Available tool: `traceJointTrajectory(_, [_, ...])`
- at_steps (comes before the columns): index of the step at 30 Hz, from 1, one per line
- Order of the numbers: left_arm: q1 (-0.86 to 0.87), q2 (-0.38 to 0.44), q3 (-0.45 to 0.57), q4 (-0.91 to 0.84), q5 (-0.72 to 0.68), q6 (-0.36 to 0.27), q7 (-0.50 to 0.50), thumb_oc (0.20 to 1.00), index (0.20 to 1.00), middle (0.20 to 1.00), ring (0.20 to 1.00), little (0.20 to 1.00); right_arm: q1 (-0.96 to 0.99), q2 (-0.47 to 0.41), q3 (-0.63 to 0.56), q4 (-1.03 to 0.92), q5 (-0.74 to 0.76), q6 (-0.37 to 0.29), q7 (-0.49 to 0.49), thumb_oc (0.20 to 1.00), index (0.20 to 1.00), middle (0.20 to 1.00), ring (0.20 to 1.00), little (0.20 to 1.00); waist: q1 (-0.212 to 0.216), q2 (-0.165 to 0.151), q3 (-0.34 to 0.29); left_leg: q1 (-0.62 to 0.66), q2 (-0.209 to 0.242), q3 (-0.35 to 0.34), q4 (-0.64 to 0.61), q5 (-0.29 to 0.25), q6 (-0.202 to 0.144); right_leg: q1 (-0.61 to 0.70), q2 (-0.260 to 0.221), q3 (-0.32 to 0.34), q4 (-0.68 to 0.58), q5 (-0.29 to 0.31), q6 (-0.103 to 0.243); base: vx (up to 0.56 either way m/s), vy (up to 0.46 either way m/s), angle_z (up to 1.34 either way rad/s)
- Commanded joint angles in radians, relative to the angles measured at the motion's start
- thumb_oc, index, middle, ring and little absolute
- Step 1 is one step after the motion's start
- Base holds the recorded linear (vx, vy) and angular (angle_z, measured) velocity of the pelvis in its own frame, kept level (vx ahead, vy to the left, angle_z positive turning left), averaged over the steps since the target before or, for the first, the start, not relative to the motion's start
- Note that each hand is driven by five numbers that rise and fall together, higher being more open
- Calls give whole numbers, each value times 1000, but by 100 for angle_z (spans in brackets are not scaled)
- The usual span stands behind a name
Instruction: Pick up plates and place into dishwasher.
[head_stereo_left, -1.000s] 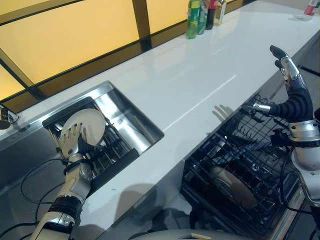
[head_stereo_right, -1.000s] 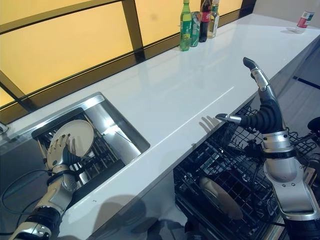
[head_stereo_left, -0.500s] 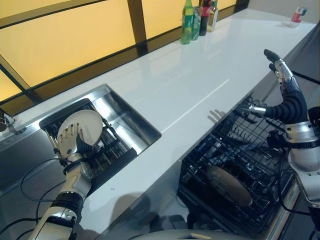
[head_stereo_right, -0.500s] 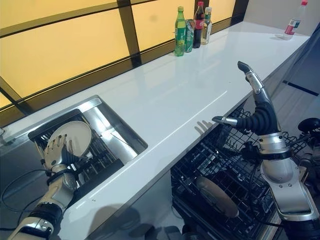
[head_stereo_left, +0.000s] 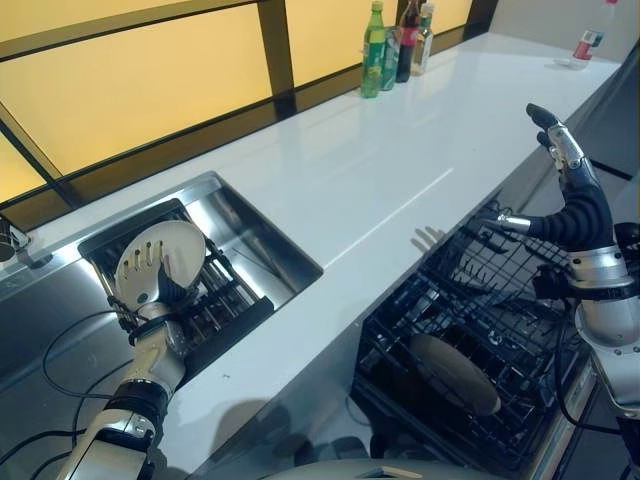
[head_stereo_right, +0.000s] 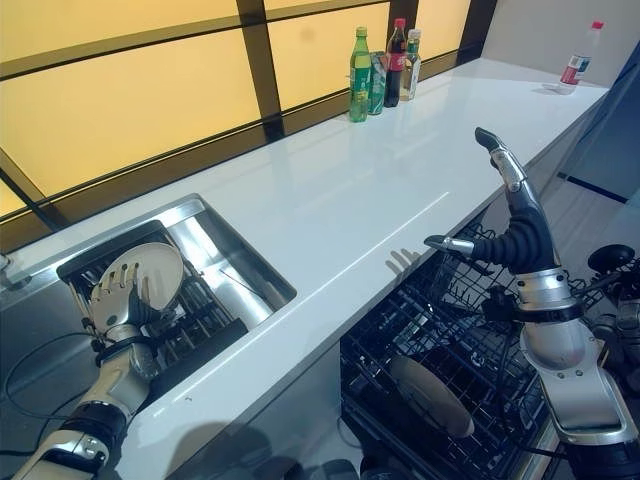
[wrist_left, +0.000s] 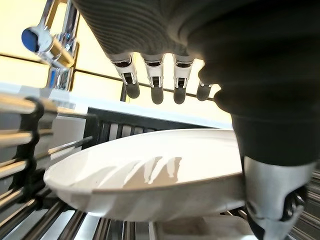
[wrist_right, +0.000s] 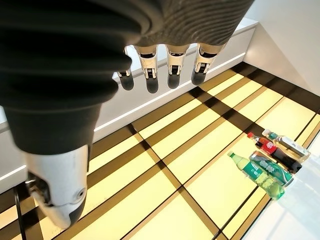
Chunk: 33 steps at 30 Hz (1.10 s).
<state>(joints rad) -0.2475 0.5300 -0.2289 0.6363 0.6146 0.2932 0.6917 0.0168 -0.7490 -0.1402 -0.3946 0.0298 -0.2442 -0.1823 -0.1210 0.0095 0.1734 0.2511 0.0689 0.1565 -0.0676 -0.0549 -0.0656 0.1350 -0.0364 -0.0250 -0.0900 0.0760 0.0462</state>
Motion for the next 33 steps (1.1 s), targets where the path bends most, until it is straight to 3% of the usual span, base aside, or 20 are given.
traceJointTrajectory(1, [115,-101,-98,149,0,109,234,1000,1000,1000,1000,1000,-15,43,-7,-71,28,-53,-27,1000,1000,1000,1000,1000,10,-91,-25,-136,32,-23,85,12,25,-47,3,17,137,-125,42,0,0,0])
traceJointTrajectory(14, [112,-113,-16,218,-74,127,303,1000,1000,1000,1000,1000,-9,56,2,-63,23,-48,-23,1000,1000,1000,1000,1000,16,-92,-31,-122,34,-30,78,15,22,-34,5,18,131,-122,41,0,0,0])
traceJointTrajectory(17, [119,-116,-12,222,-66,120,293,944,944,944,944,944,-4,59,-2,-66,23,-48,-16,1000,1000,1000,1000,1000,16,-90,-34,-119,34,-30,77,15,21,-31,5,17,131,-124,41,0,0,0])
traceJointTrajectory(18, [120,-114,-10,222,-66,115,276,887,887,887,887,887,0,59,-4,-67,24,-49,-15,1000,1000,1000,1000,1000,15,-89,-36,-119,34,-30,77,16,21,-31,4,17,130,-124,41,0,0,0])
traceJointTrajectory(19, [121,-115,-10,225,-66,109,267,708,708,708,708,708,1,58,-5,-68,26,-48,-13,1000,1000,1000,1000,1000,15,-88,-37,-118,34,-30,76,16,21,-30,4,17,129,-123,41,0,0,0])
traceJointTrajectory(21, [120,-120,-13,229,-58,100,247,479,479,479,479,479,2,58,-4,-69,24,-46,-13,1000,1000,1000,1000,1000,14,-88,-38,-117,34,-30,77,16,21,-29,4,18,129,-123,41,0,0,0])
traceJointTrajectory(23, [122,-124,-17,231,-57,96,232,200,200,200,200,200,3,58,-4,-68,24,-48,-10,1000,1000,1000,1000,1000,13,-86,-37,-116,34,-31,77,16,21,-28,4,19,129,-124,41,0,0,0])
traceJointTrajectory(33, [125,-119,-41,221,-22,68,172,200,200,200,200,200,4,54,-11,-76,29,-41,5,1000,1000,1000,1000,1000,5,-79,-38,-111,34,-28,76,16,21,-28,4,24,132,-126,42,0,0,0])
